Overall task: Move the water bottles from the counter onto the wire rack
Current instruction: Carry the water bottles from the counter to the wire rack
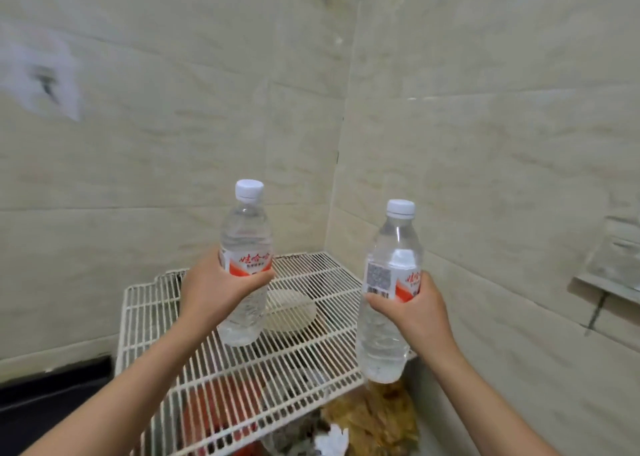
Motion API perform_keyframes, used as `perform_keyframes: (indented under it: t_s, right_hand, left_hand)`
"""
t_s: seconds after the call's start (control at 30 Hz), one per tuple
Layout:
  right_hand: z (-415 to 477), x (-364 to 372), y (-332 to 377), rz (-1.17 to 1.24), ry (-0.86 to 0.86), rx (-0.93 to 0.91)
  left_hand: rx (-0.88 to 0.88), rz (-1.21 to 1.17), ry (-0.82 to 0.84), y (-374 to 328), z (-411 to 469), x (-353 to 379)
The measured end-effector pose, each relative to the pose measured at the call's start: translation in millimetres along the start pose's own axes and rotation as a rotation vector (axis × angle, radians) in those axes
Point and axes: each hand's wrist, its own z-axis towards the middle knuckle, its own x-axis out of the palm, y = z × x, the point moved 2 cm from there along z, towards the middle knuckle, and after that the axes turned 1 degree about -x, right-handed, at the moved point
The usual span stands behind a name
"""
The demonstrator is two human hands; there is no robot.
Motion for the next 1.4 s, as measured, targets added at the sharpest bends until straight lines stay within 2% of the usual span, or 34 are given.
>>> perform_keyframes:
  t_s: [0.2, 0.37, 0.7, 0.93, 1.2, 1.4]
  right_hand:
    - [80.8, 58.6, -13.9, -0.004, 0.014, 0.004]
    - [147.2, 112.3, -14.3, -0.060, 0.135, 0.019]
    - [217.3, 180.8, -40.9, -0.066, 0.187, 0.032]
    - [269.4, 208.2, -57.6, -0.039, 0.096, 0.038]
    - [296.3, 222.4, -84.0, 0.011, 0.007, 0.090]
    - [307.9, 221.9, -90.5, -0.083, 0.028, 0.074]
  left_hand:
    - [-0.108, -0.122, -0.057, 37.3, 50.9, 7.8]
    - [-0.192, -0.178, -0.174, 58.2, 73.5, 8.7]
    - [-0.285, -0.062, -0.249, 86.5, 82.1, -3.3]
    - [-0.285, 0.036, -0.365, 77.9, 108.4, 0.1]
    - [-0.254, 0.045, -0.366, 64.8, 156.9, 52.6]
    - [-0.224, -0.026, -0.236, 49.3, 194.4, 127.5]
